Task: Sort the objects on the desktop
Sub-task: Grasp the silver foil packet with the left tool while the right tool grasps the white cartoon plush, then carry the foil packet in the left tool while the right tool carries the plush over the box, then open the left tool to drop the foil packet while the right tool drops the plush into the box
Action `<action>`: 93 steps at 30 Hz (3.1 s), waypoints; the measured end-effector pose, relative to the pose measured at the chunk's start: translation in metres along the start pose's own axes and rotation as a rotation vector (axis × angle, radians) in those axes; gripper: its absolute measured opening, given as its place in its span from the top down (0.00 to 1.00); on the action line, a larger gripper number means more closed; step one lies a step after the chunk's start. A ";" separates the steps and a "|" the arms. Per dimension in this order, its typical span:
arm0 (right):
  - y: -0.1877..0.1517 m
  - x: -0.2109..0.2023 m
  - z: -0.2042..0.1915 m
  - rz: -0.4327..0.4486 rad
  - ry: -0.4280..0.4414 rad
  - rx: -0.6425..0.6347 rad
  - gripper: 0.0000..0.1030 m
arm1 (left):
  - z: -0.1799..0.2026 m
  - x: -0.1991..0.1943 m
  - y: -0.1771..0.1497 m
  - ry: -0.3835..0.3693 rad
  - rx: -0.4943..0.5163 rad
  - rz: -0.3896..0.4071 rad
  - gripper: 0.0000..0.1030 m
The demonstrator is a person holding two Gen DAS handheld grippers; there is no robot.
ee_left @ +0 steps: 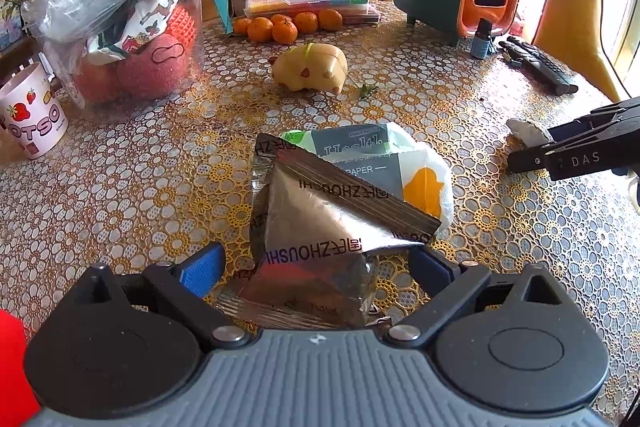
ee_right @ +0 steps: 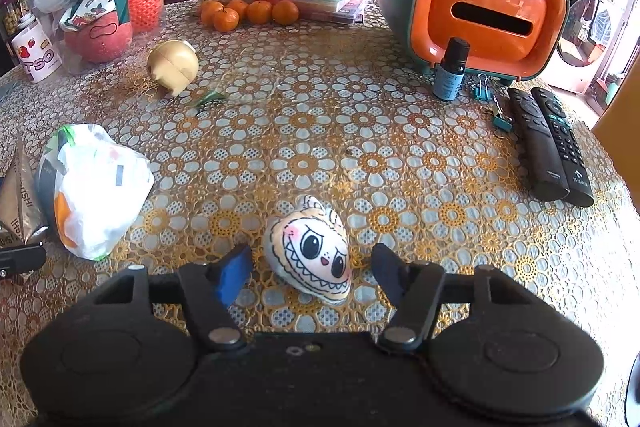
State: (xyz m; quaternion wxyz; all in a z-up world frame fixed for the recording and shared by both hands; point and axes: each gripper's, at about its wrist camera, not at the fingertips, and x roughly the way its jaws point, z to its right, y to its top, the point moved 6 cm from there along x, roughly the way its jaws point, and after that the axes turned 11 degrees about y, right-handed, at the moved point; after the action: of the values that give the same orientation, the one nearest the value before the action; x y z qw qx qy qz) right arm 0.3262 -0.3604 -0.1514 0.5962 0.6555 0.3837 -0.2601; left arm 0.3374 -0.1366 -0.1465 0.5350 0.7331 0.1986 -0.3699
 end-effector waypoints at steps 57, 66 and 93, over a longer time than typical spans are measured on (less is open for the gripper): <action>-0.050 -0.159 -0.195 0.068 0.326 -0.193 0.65 | -0.056 -0.206 -0.076 -0.011 -0.222 0.079 0.52; -0.060 -0.176 -0.270 0.050 0.427 -0.289 0.65 | -0.107 -0.243 -0.105 0.036 -0.289 0.093 0.52; -0.023 -0.134 -0.437 0.052 0.541 -0.486 0.65 | -0.307 -0.242 -0.147 0.315 -0.429 0.041 0.52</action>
State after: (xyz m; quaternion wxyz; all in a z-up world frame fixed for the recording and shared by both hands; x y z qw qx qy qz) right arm 0.1803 0.0419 0.0099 0.6180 0.5493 0.5613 0.0369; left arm 0.1810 0.2261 -0.0104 0.6480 0.6555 0.3383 -0.1899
